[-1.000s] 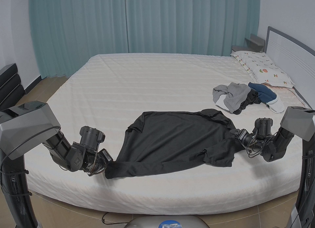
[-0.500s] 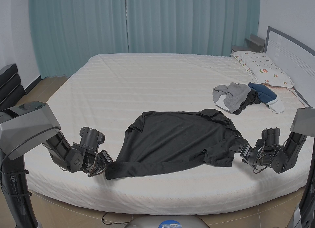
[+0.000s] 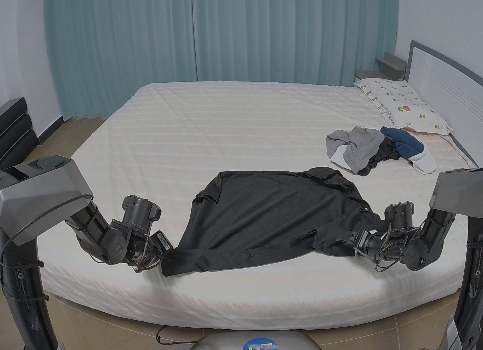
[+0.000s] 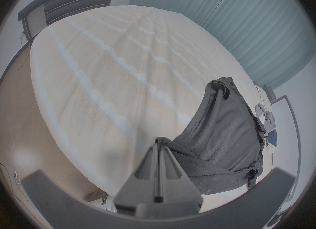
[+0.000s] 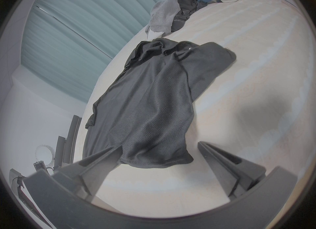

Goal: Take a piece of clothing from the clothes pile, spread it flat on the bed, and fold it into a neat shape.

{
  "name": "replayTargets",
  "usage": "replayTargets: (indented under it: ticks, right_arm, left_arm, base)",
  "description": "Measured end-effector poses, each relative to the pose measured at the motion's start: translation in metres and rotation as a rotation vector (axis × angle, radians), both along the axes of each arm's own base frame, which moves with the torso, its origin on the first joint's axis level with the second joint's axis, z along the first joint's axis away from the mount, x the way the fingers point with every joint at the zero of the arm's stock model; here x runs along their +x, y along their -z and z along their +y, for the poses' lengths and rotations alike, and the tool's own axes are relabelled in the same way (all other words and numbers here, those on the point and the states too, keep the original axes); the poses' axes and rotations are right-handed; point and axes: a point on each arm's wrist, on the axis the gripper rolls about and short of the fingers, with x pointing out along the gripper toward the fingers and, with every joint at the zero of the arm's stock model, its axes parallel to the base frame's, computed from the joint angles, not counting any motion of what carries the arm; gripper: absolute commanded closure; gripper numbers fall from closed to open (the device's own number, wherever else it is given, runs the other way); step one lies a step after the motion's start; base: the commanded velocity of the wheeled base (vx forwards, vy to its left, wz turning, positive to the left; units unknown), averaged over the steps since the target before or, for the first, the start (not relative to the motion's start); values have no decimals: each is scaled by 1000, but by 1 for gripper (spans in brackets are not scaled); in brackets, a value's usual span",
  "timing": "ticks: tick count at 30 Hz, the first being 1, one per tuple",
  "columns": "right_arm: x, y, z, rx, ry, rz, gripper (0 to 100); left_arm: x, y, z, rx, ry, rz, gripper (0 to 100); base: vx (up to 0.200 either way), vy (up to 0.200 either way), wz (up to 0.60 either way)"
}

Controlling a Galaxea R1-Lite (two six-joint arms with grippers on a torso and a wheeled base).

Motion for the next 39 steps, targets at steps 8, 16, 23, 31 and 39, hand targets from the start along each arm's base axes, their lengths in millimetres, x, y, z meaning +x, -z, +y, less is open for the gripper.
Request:
replayTargets:
  ticks: [8,16,23,31,39]
  right_arm:
    - [2,8,-8,-17,20,48,100]
    - [-21,0,-30,-55,38,85,100]
    - [-59,-7,-62,-113,43,124,100]
    - [-109,-11,-90,-215,15,175,100]
    - [-125,-13,-92,-231,16,188,100]
  left_arm:
    - [-1,0,0,3,2,5,100]
    - [-9,2,1,43,54,26,100]
    - [-25,3,-4,87,122,79,100]
    - [-48,1,-3,163,215,210,100]
    - [-61,1,-9,199,283,272,100]
  base:
    - [0,0,0]
    - [0,0,0]
    - [0,0,0]
    - [0,0,0]
    - [0,0,0]
